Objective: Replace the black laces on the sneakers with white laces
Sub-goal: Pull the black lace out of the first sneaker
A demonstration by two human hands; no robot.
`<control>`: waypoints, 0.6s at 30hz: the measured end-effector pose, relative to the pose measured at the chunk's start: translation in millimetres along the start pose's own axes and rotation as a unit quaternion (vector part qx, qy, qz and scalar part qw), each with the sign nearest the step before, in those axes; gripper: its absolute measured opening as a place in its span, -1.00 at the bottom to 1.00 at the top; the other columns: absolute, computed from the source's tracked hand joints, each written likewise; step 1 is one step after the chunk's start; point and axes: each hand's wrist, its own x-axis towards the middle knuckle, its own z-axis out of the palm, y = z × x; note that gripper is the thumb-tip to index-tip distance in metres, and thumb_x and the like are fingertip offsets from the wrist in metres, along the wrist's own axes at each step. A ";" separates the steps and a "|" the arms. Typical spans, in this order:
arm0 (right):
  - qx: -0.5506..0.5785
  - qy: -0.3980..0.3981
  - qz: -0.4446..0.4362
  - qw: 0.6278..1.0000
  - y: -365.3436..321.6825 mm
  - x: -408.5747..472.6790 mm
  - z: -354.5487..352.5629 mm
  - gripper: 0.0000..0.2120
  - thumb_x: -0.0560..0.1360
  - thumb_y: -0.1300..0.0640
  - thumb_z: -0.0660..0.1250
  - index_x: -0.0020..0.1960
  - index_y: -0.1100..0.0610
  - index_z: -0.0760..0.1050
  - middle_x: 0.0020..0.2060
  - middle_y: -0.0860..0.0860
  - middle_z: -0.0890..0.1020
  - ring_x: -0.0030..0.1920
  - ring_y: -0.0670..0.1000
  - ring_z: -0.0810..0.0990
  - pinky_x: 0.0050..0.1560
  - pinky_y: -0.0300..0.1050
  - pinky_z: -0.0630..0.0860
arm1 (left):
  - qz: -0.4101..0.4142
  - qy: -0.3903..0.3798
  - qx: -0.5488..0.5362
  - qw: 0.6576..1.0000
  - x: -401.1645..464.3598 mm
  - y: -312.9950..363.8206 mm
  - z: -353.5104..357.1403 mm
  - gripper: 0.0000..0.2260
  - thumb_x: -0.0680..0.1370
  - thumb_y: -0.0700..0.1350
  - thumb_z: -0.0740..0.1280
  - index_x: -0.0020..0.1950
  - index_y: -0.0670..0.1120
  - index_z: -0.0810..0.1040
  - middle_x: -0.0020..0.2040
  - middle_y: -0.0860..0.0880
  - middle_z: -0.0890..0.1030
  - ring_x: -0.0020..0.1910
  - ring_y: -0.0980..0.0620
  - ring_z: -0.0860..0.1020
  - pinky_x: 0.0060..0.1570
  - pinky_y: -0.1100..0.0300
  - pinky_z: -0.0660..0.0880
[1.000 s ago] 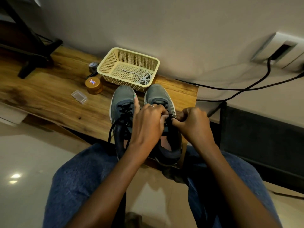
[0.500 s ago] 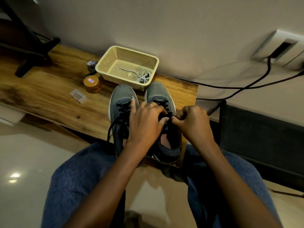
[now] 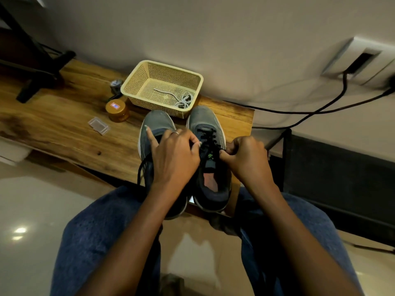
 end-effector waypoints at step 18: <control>-0.015 0.008 -0.013 1.000 -2.4 -2.7 0.0 -0.66 0.44 0.13 0.43 -0.41 0.11 0.35 -0.47 0.01 0.46 -0.37 0.04 0.48 -0.36 -0.15 0.32 | 0.048 -0.017 -0.032 0.998 -2.9 3.1 3.5 -0.94 0.55 -0.02 0.30 -0.11 0.05 0.53 -0.08 0.10 0.60 0.05 0.06 0.54 0.44 -0.23 -0.26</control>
